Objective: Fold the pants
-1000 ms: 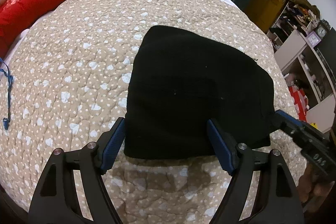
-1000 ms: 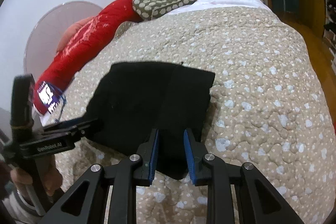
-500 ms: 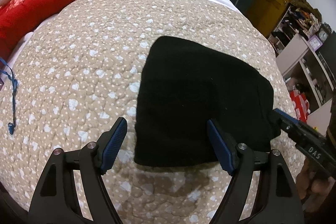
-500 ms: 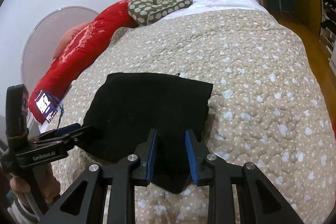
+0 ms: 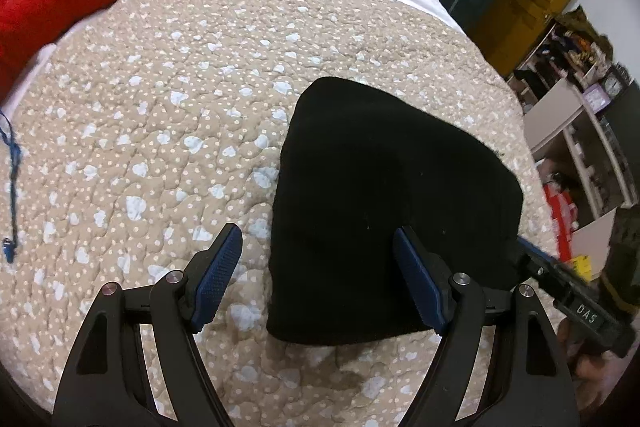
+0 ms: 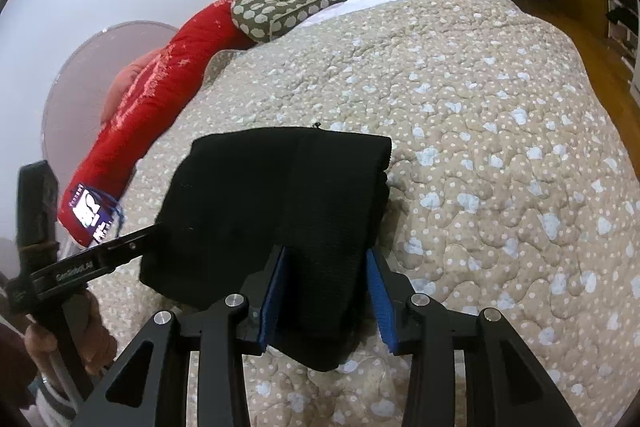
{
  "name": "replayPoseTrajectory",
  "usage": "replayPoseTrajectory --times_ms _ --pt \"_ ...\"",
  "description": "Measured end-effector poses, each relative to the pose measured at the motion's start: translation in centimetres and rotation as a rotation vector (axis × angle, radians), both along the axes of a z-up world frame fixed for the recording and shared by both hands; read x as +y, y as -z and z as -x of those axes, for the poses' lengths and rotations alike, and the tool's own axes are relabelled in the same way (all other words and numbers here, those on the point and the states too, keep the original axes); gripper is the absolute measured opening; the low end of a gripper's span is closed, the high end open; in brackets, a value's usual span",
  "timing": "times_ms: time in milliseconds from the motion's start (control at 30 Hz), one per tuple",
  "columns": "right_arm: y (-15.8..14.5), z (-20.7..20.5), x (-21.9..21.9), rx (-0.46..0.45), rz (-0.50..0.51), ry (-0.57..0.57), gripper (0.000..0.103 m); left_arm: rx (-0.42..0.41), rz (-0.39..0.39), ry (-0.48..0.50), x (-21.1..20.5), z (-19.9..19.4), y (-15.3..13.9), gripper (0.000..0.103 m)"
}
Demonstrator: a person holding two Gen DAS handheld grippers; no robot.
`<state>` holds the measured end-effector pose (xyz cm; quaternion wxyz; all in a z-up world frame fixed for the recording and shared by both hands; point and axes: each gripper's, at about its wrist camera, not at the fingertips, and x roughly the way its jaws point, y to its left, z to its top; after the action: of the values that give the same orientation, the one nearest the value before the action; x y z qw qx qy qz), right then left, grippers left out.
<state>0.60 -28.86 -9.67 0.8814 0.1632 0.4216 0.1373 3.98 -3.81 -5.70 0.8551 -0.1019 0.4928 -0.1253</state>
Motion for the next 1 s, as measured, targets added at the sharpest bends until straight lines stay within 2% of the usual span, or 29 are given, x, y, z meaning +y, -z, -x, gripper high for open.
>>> replayPoseTrajectory --times_ms 67,133,200,267,433,667,867,933,1000 --pt "0.2 0.2 -0.6 0.001 -0.044 0.000 0.048 0.016 0.035 -0.001 0.5 -0.4 0.2 0.079" --pt "0.6 0.2 -1.1 0.001 -0.080 0.000 0.050 0.031 0.070 -0.003 1.1 -0.9 0.5 0.079" --pt "1.1 0.1 -1.4 0.016 -0.102 0.012 0.058 0.046 0.100 -0.012 1.5 -1.2 0.7 0.079" --pt "1.7 -0.2 -1.9 0.032 -0.148 0.024 0.060 0.067 0.148 -0.019 1.9 -1.5 1.2 0.082" --pt "2.9 -1.1 -2.0 0.060 -0.266 0.002 0.061 0.089 0.189 -0.021 1.9 -2.1 2.1 0.088" --pt "3.5 -2.5 -0.9 0.055 -0.270 -0.007 0.068 0.067 0.224 -0.015 1.5 -2.7 2.9 0.099" --pt "3.3 -2.7 -0.2 0.024 -0.222 0.008 0.069 0.019 0.188 -0.004 0.0 -2.7 3.1 0.102" --pt "3.1 -2.6 0.0 0.015 -0.202 0.016 0.065 0.011 0.175 0.010 -0.3 -2.7 3.1 0.099" --pt "2.6 -2.5 0.5 -0.001 -0.168 0.016 0.058 0.000 0.191 0.044 -0.7 -2.5 2.8 0.076"
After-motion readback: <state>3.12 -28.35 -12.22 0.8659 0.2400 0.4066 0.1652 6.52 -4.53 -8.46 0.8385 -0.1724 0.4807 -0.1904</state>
